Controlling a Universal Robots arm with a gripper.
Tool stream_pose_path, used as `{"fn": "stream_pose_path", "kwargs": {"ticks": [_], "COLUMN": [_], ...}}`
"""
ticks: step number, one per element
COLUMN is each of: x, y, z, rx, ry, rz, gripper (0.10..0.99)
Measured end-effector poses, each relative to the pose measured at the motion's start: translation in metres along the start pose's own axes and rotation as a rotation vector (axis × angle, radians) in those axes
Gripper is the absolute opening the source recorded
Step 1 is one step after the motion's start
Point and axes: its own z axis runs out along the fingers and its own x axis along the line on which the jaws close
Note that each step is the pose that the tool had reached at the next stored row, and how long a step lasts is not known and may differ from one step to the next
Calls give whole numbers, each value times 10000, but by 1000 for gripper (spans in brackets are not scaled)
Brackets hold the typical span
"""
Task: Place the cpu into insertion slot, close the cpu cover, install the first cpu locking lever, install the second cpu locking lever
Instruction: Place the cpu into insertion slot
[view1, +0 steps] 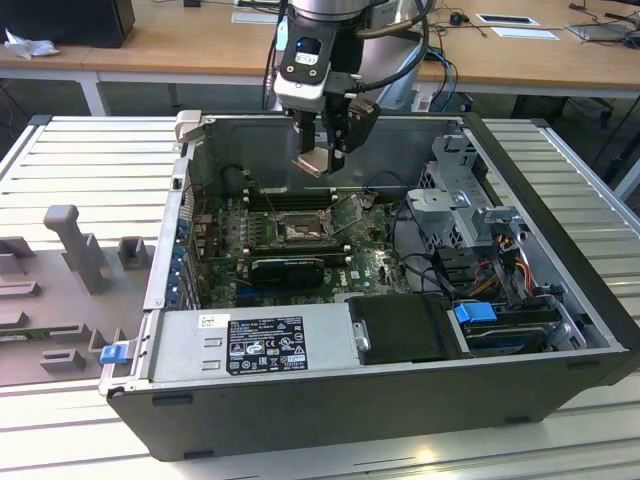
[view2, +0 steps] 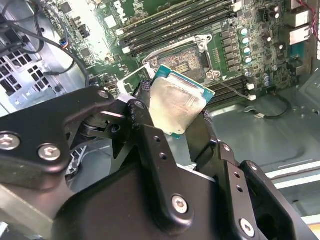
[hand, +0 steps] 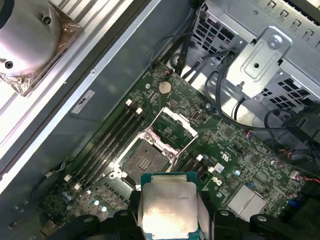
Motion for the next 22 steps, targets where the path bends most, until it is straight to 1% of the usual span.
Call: {"fn": "stream_pose_path", "kwargs": {"ticks": [6, 12, 16, 20, 22], "x": [0, 0, -1, -1, -1], "y": [-1, -2, -3, -5, -6], "z": [15, 24, 37, 66, 91], "rx": [-10, -17, -24, -30, -36], "ry": [-50, -88, -120, -175, -220], "rz": [718, 1265, 1725, 2432, 3031], "gripper": [529, 529, 529, 529, 529]}}
